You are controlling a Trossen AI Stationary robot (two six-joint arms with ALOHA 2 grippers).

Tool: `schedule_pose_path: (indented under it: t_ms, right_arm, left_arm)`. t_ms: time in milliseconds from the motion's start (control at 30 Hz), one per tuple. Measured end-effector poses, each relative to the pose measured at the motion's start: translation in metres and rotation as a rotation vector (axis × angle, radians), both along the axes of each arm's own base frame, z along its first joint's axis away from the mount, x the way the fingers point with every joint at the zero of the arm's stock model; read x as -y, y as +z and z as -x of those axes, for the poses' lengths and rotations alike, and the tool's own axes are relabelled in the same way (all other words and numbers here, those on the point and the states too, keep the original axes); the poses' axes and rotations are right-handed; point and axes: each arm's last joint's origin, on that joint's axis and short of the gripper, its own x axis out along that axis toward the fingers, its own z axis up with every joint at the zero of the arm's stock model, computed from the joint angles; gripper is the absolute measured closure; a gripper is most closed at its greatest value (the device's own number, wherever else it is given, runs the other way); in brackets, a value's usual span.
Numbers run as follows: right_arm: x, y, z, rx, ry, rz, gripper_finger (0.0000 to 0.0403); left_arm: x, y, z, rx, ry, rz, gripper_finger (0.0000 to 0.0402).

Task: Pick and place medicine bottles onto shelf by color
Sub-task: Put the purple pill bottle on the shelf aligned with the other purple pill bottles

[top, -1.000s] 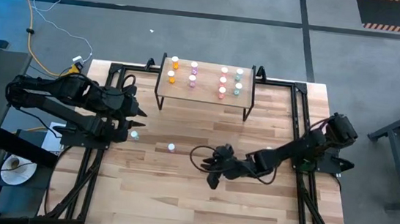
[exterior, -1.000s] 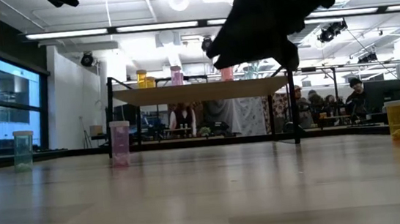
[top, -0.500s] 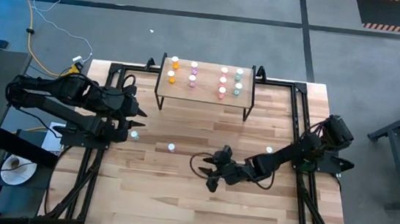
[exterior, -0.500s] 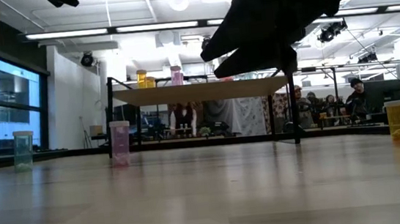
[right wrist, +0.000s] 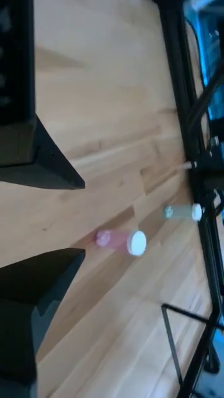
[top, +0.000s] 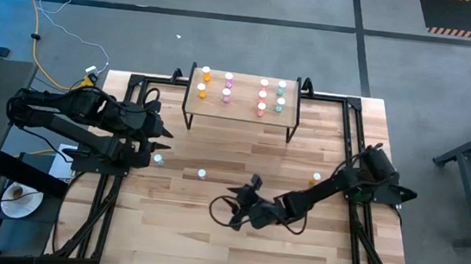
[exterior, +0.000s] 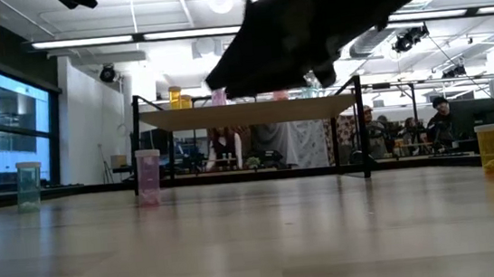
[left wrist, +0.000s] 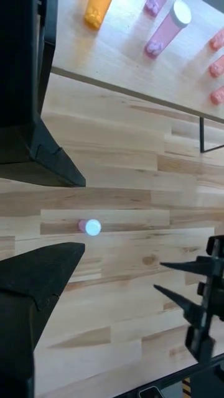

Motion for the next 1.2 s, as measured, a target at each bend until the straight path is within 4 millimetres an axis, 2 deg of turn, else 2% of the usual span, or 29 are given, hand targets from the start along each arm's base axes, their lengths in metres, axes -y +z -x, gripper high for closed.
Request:
schedule_pose_path:
  t_ms: [167, 567, 900, 1200]
  right_arm:
    - [0.004, -0.01, -0.012, 0.0, -0.048, -0.009, 0.0235]
    - [0.016, -0.025, -0.057, 0.014, -0.099, -0.004, 0.0172]
    - [0.021, -0.05, -0.091, -0.016, -0.138, 0.095, 0.0169]
    - [0.028, -0.061, -0.102, -0.008, -0.217, 0.118, 0.0169]
  left_arm:
    - [0.0, -0.001, 0.0, -0.009, 0.0, 0.0, 0.0254]
    - [0.0, -0.001, 0.001, -0.014, 0.001, -0.001, 0.0254]
    - [0.0, -0.001, 0.001, -0.014, 0.001, -0.001, 0.0254]
    - [0.0, -0.001, 0.001, -0.014, -0.001, 0.001, 0.0254]
